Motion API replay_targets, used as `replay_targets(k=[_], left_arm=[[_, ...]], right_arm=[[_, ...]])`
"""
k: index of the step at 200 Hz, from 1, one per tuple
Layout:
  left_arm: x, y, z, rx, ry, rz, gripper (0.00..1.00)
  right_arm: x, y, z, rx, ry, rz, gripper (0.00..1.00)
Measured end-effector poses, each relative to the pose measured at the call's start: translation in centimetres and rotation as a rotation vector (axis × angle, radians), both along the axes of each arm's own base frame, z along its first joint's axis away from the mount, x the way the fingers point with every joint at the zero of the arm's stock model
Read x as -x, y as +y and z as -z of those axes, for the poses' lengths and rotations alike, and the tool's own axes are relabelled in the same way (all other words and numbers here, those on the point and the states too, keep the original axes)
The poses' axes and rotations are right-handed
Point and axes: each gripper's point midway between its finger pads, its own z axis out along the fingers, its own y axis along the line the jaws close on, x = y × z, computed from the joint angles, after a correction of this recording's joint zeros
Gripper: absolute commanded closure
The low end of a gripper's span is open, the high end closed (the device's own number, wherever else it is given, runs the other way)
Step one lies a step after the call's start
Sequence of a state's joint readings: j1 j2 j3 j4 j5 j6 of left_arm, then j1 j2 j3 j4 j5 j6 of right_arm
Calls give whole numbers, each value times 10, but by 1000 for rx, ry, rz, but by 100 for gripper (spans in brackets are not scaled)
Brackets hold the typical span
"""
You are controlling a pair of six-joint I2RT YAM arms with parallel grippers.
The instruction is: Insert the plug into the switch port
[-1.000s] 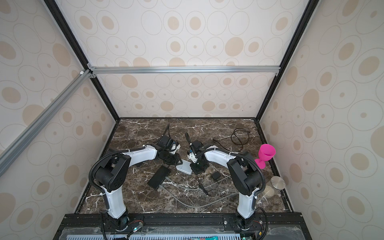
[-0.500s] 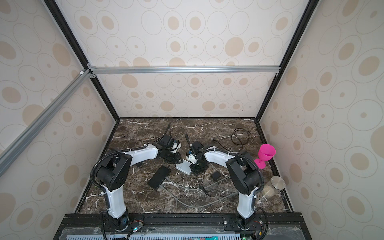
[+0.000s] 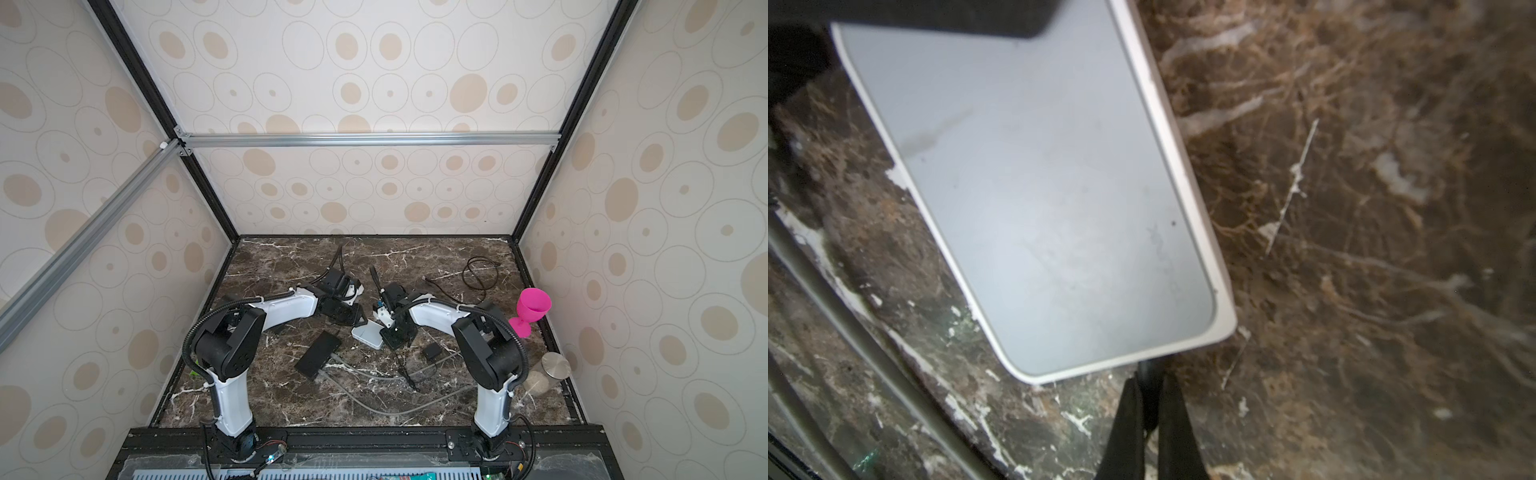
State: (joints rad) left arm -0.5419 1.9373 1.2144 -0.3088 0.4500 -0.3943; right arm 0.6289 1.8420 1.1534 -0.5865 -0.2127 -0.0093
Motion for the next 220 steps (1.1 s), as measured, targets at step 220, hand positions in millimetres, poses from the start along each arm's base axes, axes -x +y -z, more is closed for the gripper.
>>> replay_targets(k=[220], left_arm=[[-7, -11, 3, 47, -75, 21, 68]], right_arm=[[12, 10, 1, -80, 36, -32, 100]])
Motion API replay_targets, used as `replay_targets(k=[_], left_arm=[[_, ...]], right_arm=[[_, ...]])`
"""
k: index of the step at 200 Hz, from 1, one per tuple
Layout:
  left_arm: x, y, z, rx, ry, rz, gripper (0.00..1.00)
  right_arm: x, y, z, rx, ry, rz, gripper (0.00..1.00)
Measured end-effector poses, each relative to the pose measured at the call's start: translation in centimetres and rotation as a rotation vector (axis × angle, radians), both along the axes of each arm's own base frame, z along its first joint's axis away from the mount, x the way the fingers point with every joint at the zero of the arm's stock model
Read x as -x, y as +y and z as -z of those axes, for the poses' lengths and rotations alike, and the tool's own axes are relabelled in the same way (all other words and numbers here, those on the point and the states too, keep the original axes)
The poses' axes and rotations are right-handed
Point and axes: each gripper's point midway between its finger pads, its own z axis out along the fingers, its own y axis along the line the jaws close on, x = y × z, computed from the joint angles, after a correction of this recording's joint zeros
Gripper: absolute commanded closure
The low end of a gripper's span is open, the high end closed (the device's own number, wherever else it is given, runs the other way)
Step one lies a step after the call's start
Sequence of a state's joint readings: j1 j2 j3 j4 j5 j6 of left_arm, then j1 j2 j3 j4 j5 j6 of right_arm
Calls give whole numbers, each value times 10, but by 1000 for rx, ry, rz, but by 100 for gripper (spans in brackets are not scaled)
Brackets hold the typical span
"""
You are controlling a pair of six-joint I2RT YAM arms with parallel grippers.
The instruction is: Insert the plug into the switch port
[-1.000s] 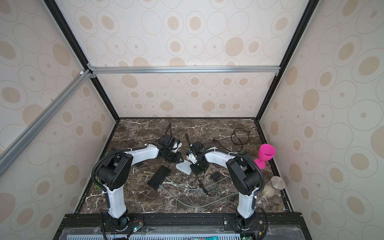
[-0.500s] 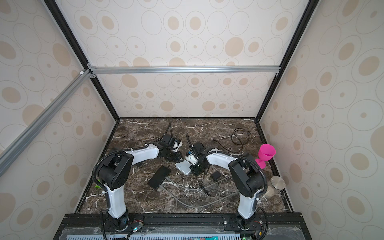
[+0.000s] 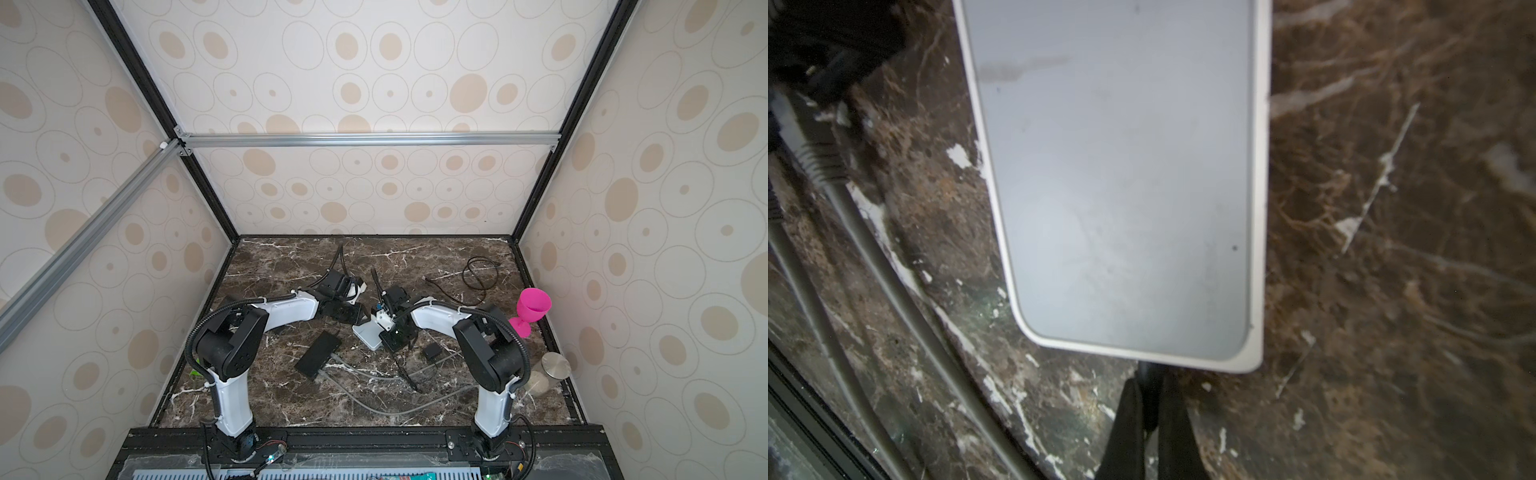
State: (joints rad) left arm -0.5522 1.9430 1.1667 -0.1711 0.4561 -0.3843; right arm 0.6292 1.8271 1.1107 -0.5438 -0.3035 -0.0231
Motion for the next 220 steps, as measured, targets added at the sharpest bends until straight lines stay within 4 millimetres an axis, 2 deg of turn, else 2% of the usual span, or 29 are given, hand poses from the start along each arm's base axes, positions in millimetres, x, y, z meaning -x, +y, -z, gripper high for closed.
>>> replay_targets(k=[220], left_arm=[[4, -6, 0, 9, -16, 16, 68]], right_arm=[[-3, -5, -6, 9, -44, 26, 100]])
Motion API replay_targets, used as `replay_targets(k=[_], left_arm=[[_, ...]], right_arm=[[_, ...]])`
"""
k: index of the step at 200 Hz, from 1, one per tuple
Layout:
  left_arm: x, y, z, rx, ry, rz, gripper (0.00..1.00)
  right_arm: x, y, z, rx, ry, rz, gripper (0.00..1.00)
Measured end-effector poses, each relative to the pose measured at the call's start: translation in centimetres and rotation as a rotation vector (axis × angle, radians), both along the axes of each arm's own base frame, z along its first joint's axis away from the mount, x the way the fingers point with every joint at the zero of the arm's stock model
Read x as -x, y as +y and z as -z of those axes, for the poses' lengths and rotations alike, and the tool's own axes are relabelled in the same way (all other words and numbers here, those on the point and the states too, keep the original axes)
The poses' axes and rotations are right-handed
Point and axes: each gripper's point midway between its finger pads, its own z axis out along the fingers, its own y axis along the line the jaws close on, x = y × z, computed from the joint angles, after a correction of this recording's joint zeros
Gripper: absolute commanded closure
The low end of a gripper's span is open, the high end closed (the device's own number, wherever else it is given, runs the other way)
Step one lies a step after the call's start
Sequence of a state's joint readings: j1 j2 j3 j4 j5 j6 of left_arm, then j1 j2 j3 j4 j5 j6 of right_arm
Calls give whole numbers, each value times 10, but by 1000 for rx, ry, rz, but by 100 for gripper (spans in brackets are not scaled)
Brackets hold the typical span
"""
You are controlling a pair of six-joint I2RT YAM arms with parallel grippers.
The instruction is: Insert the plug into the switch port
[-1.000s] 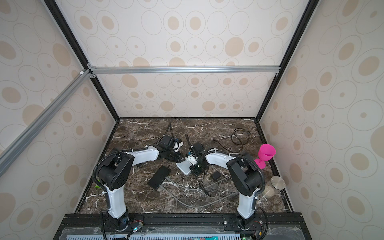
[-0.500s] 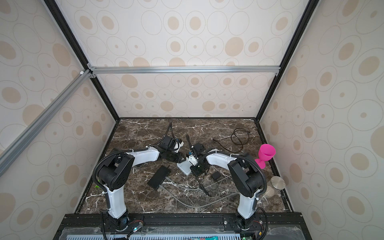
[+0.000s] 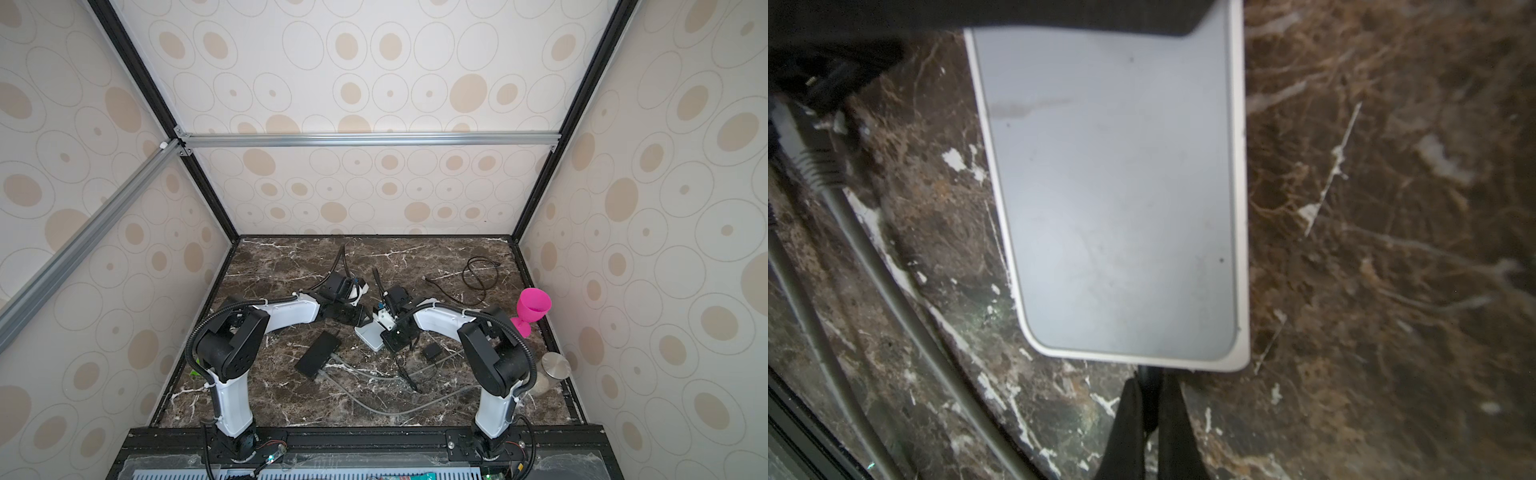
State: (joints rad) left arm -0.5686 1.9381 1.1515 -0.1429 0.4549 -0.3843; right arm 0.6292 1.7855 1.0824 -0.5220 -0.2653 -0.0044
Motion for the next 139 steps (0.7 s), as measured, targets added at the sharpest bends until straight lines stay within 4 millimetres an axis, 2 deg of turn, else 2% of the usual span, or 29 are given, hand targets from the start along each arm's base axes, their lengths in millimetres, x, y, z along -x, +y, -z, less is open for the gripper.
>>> replay_targets(k=[139], left_arm=[[15, -8, 5, 40, -111, -17, 68]], right_arm=[[4, -6, 0, 71, 69, 2, 100]])
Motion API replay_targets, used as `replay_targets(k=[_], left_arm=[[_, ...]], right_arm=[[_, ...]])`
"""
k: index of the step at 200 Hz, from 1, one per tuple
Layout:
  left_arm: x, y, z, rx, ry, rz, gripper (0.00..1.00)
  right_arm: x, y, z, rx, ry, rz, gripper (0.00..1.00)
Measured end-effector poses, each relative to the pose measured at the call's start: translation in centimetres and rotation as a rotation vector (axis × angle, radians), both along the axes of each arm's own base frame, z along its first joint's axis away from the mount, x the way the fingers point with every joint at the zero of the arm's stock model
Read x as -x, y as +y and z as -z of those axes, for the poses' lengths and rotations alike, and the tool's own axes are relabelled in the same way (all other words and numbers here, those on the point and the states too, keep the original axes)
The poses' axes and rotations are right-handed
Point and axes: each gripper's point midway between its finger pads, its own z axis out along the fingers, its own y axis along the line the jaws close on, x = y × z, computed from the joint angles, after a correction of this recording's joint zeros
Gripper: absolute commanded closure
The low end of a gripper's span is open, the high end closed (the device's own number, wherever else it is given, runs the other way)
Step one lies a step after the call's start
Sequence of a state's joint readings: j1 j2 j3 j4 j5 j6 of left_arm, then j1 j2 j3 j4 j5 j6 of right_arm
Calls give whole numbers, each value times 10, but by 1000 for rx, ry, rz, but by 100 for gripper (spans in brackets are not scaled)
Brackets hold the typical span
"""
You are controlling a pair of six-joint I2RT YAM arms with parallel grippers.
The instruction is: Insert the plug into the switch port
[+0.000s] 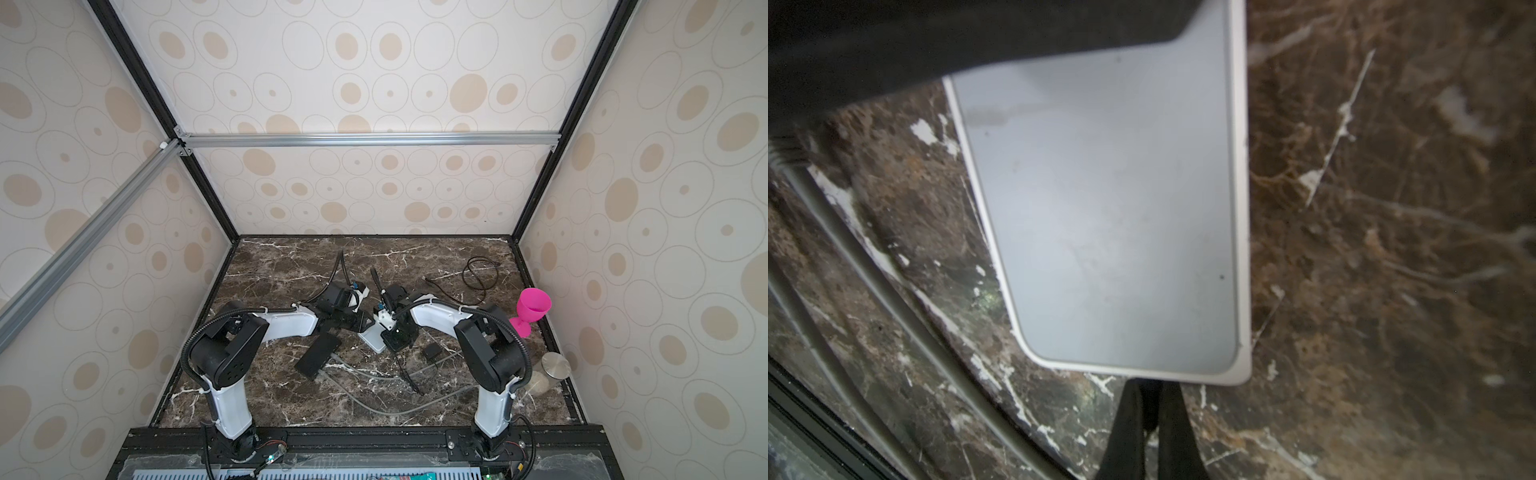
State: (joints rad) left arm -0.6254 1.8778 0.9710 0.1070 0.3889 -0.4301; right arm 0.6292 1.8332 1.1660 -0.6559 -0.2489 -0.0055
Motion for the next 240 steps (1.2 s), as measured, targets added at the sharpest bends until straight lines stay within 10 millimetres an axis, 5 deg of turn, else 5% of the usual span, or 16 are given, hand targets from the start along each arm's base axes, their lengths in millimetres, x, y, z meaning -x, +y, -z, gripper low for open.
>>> replay_targets(k=[133, 197, 240], left_arm=[[8, -1, 0, 50, -58, -58, 66], [27, 6, -3, 0, 67, -30, 63], [44, 27, -5, -64, 182, -20, 62]], right_arm=[[-2, -9, 3, 67, 34, 21, 100], [-25, -34, 0, 98, -114, 54, 53], [-50, -47, -36, 89, -267, 130, 49]])
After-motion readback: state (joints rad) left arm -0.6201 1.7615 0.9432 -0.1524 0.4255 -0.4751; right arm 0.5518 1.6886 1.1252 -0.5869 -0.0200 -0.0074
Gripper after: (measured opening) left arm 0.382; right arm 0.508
